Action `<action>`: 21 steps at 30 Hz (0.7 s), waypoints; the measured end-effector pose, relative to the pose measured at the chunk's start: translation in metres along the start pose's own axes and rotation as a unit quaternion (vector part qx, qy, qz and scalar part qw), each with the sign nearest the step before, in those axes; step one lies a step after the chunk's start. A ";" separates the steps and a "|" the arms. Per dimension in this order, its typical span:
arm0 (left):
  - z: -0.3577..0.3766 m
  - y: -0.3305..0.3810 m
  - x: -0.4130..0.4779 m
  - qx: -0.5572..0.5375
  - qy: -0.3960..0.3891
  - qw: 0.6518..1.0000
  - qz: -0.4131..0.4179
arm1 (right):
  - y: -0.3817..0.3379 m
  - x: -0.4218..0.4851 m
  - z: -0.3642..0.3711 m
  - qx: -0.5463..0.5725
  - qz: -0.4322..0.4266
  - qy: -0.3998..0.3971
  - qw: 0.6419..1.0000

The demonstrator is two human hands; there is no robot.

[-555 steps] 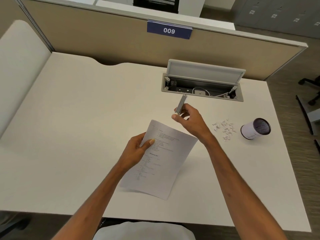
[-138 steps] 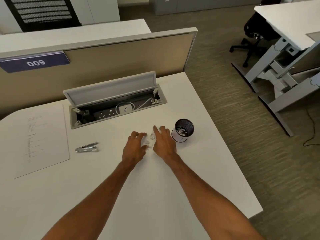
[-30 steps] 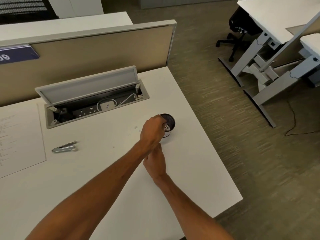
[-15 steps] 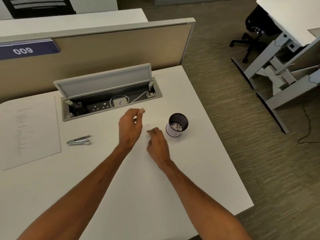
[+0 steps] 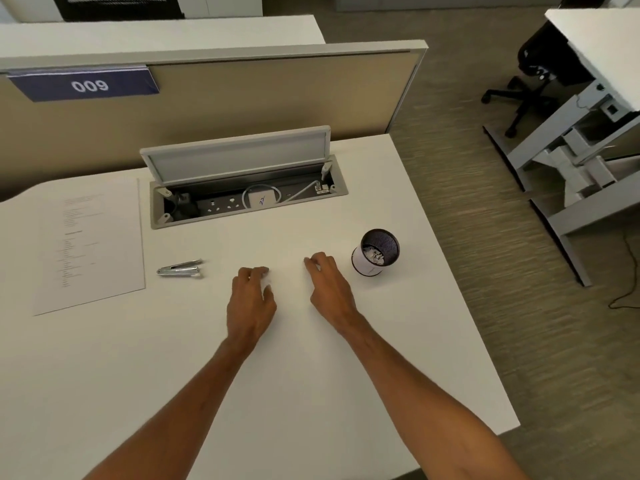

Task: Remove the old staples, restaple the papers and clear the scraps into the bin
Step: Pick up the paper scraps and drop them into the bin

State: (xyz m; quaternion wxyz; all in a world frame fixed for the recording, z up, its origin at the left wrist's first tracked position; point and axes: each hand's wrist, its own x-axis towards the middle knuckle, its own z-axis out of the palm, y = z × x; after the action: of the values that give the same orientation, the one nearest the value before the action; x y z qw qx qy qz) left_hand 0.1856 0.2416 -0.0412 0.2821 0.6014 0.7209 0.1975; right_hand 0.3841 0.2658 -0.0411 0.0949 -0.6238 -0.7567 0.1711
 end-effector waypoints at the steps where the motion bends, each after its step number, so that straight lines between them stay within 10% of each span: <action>1: 0.004 0.002 -0.005 0.000 -0.005 1.000 0.013 | 0.001 -0.006 0.000 -0.001 -0.014 0.001 1.000; 8: 0.024 0.021 -0.022 -0.014 -0.069 0.992 0.109 | 0.009 -0.030 -0.004 0.058 -0.051 0.026 0.997; 13: 0.027 0.024 -0.006 -0.032 -0.031 0.994 0.103 | 0.009 -0.010 -0.020 0.071 0.073 0.112 0.988; 21: 0.033 0.021 0.026 0.096 -0.104 0.968 0.208 | -0.002 -0.019 -0.005 -0.002 0.080 0.002 0.997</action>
State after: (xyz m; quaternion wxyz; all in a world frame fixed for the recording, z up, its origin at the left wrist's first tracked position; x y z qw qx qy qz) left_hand 0.2200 0.2692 -0.0577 0.2492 0.7797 0.5622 0.1183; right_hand 0.3884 0.2477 -0.0341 0.0810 -0.6827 -0.7046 0.1757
